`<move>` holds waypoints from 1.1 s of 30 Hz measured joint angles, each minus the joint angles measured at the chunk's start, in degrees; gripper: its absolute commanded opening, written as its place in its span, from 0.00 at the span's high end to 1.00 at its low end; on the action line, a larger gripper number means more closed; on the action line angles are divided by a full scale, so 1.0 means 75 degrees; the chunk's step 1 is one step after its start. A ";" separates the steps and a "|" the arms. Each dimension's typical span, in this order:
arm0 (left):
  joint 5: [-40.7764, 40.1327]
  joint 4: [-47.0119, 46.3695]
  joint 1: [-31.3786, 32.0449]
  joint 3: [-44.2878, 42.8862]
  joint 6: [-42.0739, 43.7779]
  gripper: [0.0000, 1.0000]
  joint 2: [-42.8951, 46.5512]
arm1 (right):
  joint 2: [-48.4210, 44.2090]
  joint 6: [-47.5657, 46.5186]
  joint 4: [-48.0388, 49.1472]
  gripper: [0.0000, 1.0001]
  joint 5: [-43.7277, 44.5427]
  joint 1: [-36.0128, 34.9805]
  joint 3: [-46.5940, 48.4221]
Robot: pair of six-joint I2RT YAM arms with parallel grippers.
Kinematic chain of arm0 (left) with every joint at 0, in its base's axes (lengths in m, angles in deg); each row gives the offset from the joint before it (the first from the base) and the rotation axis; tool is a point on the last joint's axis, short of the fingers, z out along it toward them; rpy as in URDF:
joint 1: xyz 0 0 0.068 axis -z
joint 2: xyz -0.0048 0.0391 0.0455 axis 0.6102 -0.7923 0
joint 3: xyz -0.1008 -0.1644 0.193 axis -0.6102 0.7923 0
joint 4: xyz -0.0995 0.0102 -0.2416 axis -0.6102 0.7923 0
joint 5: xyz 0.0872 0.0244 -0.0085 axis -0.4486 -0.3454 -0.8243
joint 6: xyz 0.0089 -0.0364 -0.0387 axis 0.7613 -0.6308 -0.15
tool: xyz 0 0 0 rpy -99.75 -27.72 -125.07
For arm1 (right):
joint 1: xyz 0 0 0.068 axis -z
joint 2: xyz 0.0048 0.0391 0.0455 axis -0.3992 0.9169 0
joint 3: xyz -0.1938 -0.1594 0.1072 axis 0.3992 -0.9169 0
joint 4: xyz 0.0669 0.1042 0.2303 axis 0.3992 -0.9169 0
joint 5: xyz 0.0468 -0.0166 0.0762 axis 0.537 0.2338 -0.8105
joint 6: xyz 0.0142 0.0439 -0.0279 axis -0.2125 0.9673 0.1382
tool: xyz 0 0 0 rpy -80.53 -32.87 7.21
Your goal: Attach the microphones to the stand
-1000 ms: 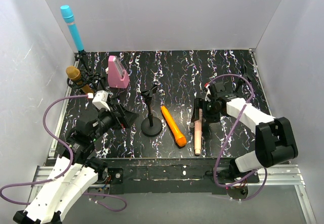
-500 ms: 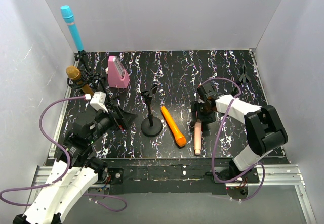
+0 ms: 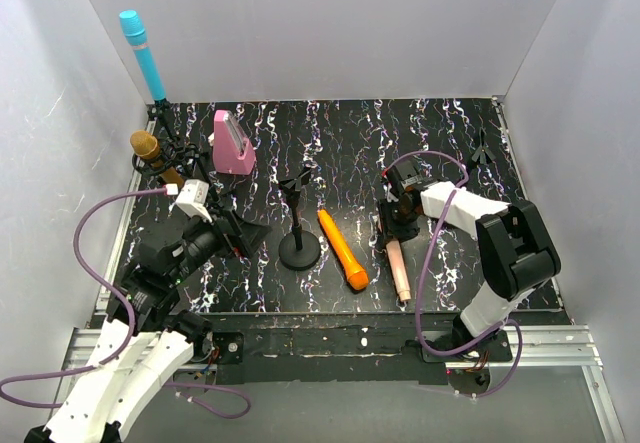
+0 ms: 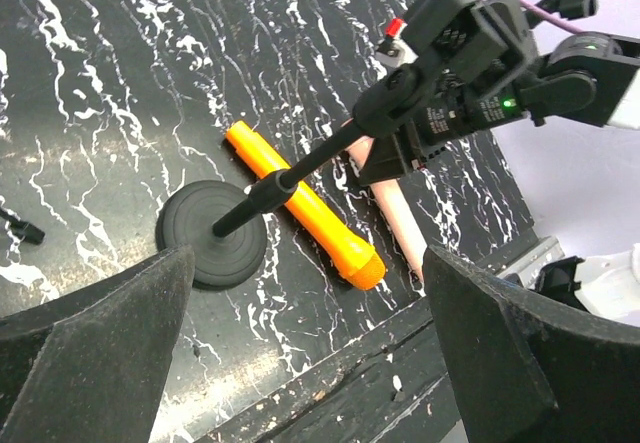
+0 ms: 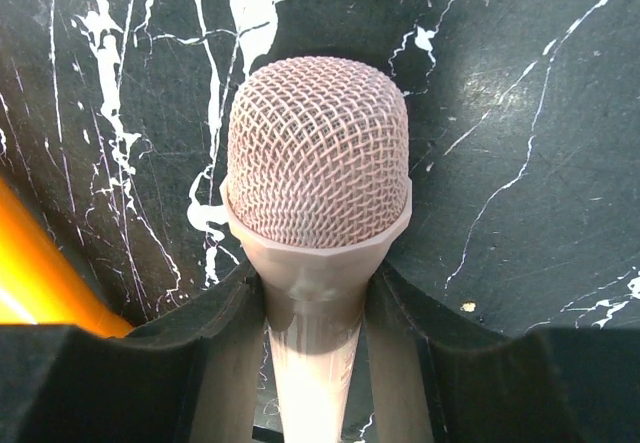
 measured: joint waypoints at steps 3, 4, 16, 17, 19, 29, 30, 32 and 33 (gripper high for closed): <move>0.0300 0.0009 0.0000 -0.0175 0.0195 0.02 0.0006 | -0.0032 -0.0219 -0.0058 0.94 -0.0143 0.0000 0.0012; 0.0443 0.0012 0.0000 -0.0251 0.0286 0.02 0.0003 | -0.0085 -0.0312 -0.0105 0.94 -0.0239 0.0000 0.0029; 0.2087 -0.0003 0.0000 -0.1772 0.0938 0.02 -0.0662 | -0.2294 -0.1810 -0.0204 0.99 -0.1871 0.0015 0.1445; 0.2165 -0.0052 0.0000 -0.1868 0.0930 0.02 -0.0772 | -0.2410 -0.1985 -0.0227 0.99 -0.2011 0.0035 0.1632; 0.2311 -0.0210 0.0000 -0.2020 0.0860 0.02 -0.1008 | -0.2591 -0.2331 -0.0274 0.99 -0.2276 0.0058 0.1976; 0.3136 -0.1883 0.0003 -0.2664 -0.0201 0.02 -0.2815 | -0.2637 -0.3940 -0.1189 0.99 -0.4392 0.0595 0.5109; 0.3197 -0.2037 0.0015 -0.2804 -0.0254 0.02 -0.3051 | -0.2588 -0.3911 -0.1189 0.99 -0.4593 0.0664 0.5453; 0.3252 -0.2328 0.0082 -0.3057 -0.0353 0.02 -0.3453 | -0.2541 -0.3698 -0.1125 0.99 -0.4890 0.0790 0.5896; 0.3241 -0.2486 0.0178 -0.3177 -0.0385 0.02 -0.3637 | -0.2547 -0.3480 -0.1026 0.99 -0.5071 0.0860 0.6047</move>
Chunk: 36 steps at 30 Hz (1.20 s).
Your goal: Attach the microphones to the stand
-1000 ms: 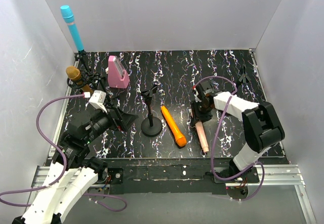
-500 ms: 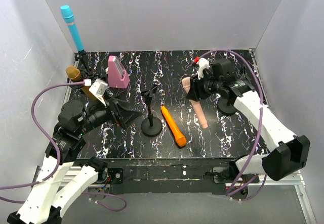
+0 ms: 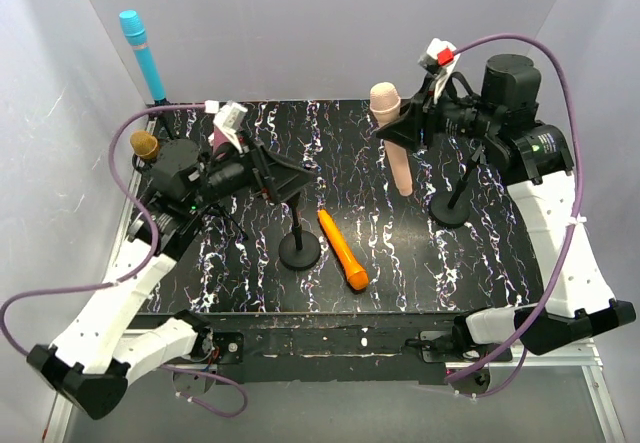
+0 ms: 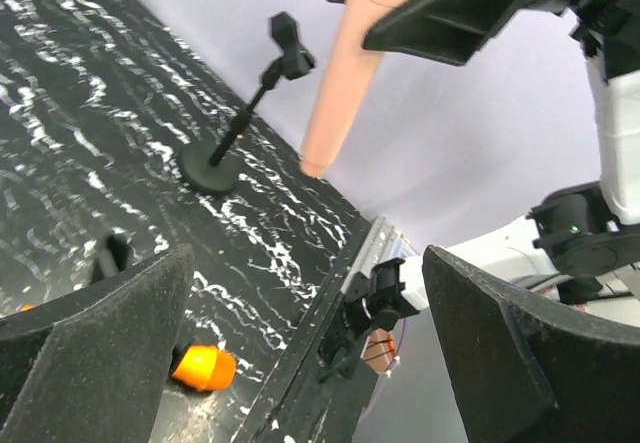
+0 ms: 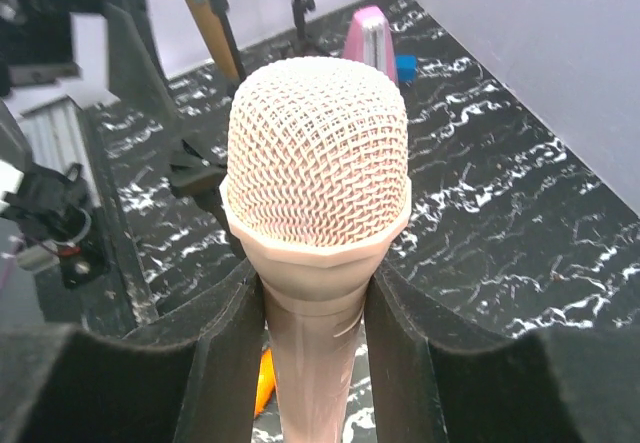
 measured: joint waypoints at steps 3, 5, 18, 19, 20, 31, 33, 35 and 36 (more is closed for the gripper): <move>-0.0405 -0.0388 0.0831 -0.0358 0.0070 0.02 -0.0545 | -0.0020 0.0647 0.0353 0.99 -0.0361 0.0128 0.0096; -0.0866 -0.0597 0.1719 -0.0609 0.0262 0.02 -0.0938 | -0.0009 0.1329 0.0673 0.99 -0.0548 0.0219 0.0096; -0.3474 -0.1859 0.3966 -0.1891 0.1492 0.20 -0.3547 | -0.0286 0.4246 0.2451 0.99 -0.1081 0.0667 -0.0353; -0.3622 -0.1883 0.4013 -0.1985 0.1565 0.31 -0.3689 | -0.0338 0.4339 0.2503 0.99 -0.1102 0.0682 -0.0431; -0.3730 -0.1886 0.4036 -0.2049 0.1597 0.42 -0.3777 | -0.0385 0.4406 0.2541 0.99 -0.1131 0.0705 -0.0501; -0.4380 -0.1215 0.4179 -0.2495 0.2133 1.00 -0.3998 | -0.0647 0.4774 0.3118 0.70 -0.1478 0.0979 -0.1157; -0.4290 -0.0938 0.4179 -0.2579 0.2288 1.00 -0.3998 | -0.0647 0.4744 0.3118 0.52 -0.1635 0.1011 -0.1207; -0.4138 -0.0548 0.4167 -0.2763 0.2498 1.00 -0.4004 | -0.0647 0.4692 0.3139 0.47 -0.1810 0.1040 -0.1236; -0.4080 -0.0329 0.4164 -0.2871 0.2602 1.00 -0.4010 | -0.0647 0.4660 0.3162 0.45 -0.1944 0.1052 -0.1247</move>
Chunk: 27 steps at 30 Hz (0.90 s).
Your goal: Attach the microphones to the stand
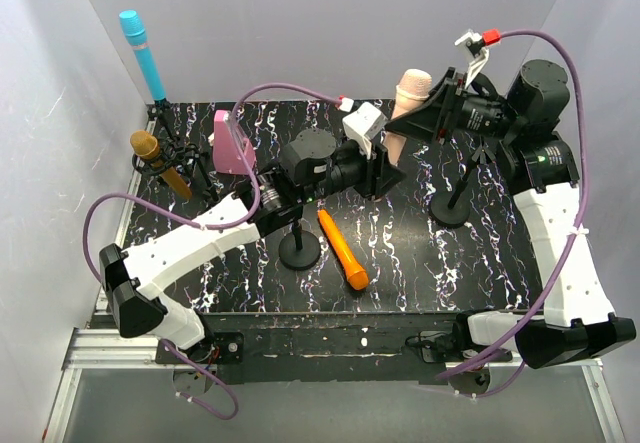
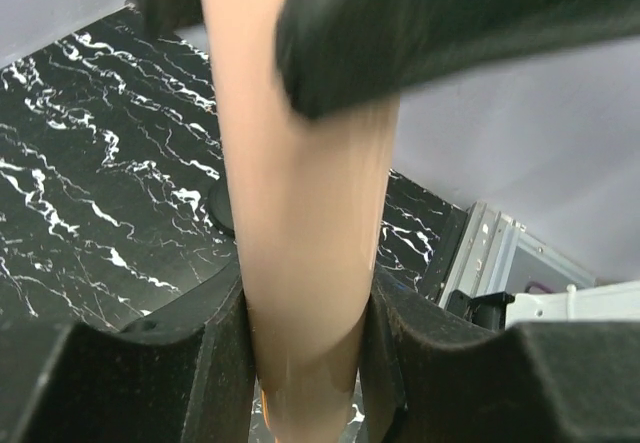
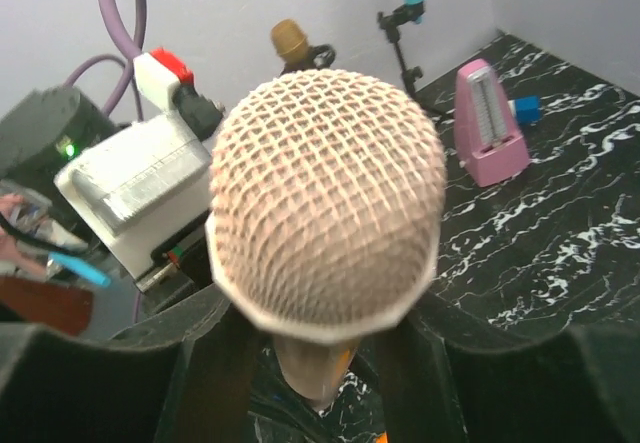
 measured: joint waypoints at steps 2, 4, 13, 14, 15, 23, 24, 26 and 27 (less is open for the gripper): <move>0.0207 0.0239 0.0003 -0.0259 0.0236 1.00 -0.0050 | 0.0000 -0.0050 0.0006 0.43 -0.0265 -0.0009 -0.0052; 0.0396 0.0408 0.0003 -0.0463 0.0414 1.00 -0.0073 | 0.0000 -0.0035 0.0038 0.42 -0.0527 -0.0026 -0.0157; 0.0577 0.0793 -0.0035 -0.0565 0.0644 1.00 -0.0085 | -0.0006 0.0099 0.0251 0.42 -0.1049 0.0006 -0.0679; 0.0580 0.0816 -0.0038 -0.0565 0.0644 1.00 -0.0087 | -0.0012 0.0102 0.0256 0.42 -0.1075 0.0029 -0.0711; 0.0580 0.0822 -0.0041 -0.0565 0.0644 1.00 -0.0087 | -0.0015 0.0102 0.0259 0.42 -0.1093 0.0052 -0.0729; 0.0592 0.0906 -0.0035 -0.0560 0.0670 1.00 -0.0102 | -0.0149 0.0236 0.0329 0.42 -0.1195 0.0338 -0.1035; 0.0595 0.0912 -0.0035 -0.0554 0.0664 1.00 -0.0111 | -0.0160 0.0251 0.0332 0.42 -0.1201 0.0358 -0.1067; 0.0595 0.0889 -0.0035 -0.0525 0.0638 1.00 -0.0122 | -0.0163 0.0262 0.0332 0.42 -0.1224 0.0391 -0.1110; 0.0595 0.0871 -0.0035 -0.0498 0.0615 1.00 -0.0122 | -0.0163 0.0268 0.0341 0.42 -0.1241 0.0399 -0.1148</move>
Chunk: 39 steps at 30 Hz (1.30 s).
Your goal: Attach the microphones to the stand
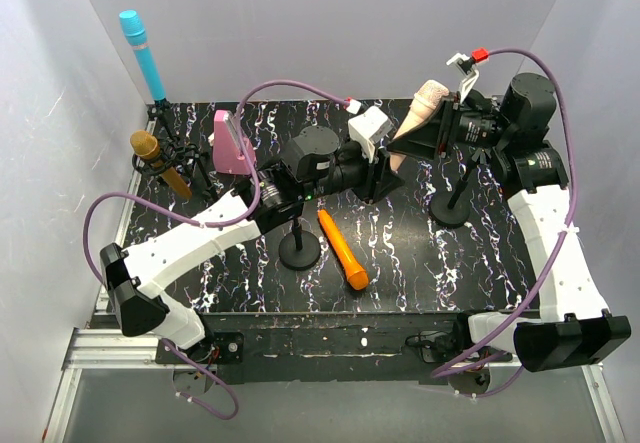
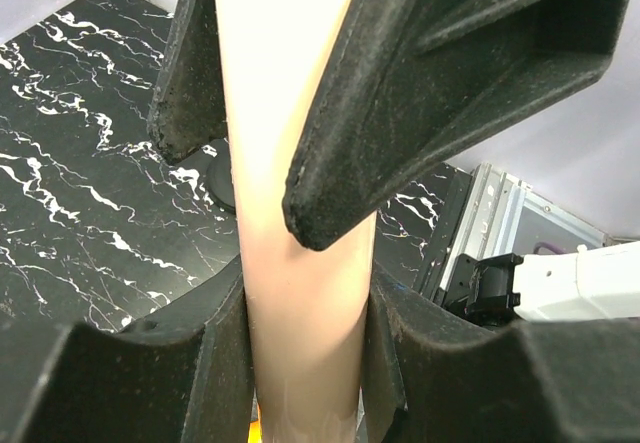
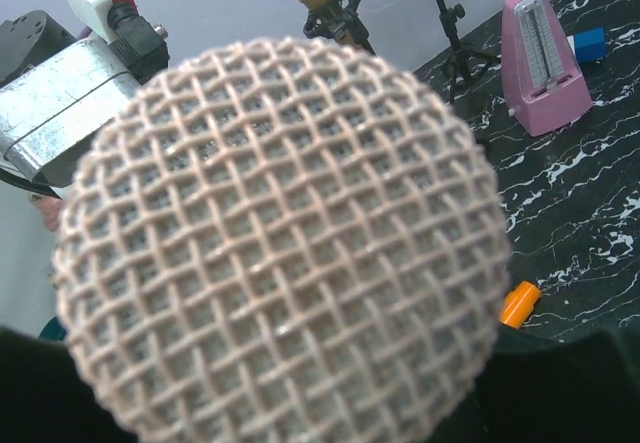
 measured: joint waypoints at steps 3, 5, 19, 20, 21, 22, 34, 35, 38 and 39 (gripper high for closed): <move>-0.0006 -0.0067 -0.0003 0.0099 -0.0119 1.00 0.0000 | 0.0000 0.0000 -0.0017 0.42 -0.0006 0.0006 -0.0061; -0.0006 -0.0172 0.0000 0.0160 -0.0213 1.00 -0.0006 | 0.0000 -0.0003 -0.0023 0.42 -0.0003 0.0032 -0.0067; -0.0163 -0.1454 0.0047 0.0557 -0.0860 1.00 0.0009 | 0.0099 0.3815 0.4266 0.30 0.0105 0.0093 -0.0224; -0.0157 -0.1472 0.0050 0.0557 -0.0854 1.00 0.0009 | 0.0099 0.3821 0.4287 0.32 0.0114 0.0093 -0.0221; -0.0146 -0.1469 0.0050 0.0557 -0.0833 1.00 0.0009 | 0.0105 0.3821 0.4281 0.34 0.0119 0.0093 -0.0221; -0.0140 -0.1460 0.0050 0.0557 -0.0816 1.00 0.0009 | 0.0117 0.3818 0.4272 0.35 0.0117 0.0093 -0.0221; -0.0087 -0.1049 0.0047 0.0545 -0.0516 0.85 0.0020 | 0.0259 0.3337 0.3835 0.99 -0.0157 0.0096 -0.0187; -0.0090 -0.1017 0.0047 0.0545 -0.0501 0.71 0.0026 | 0.0268 0.3273 0.3786 0.99 -0.0210 0.0096 -0.0163; -0.0143 -0.0874 0.0044 0.0545 -0.0434 0.45 0.0114 | 0.0309 0.2955 0.3480 0.99 -0.0358 0.0096 -0.0003; -0.0178 -0.0822 0.0044 0.0548 -0.0396 0.45 0.0175 | 0.0315 0.2736 0.3316 0.99 -0.0391 0.0090 0.0076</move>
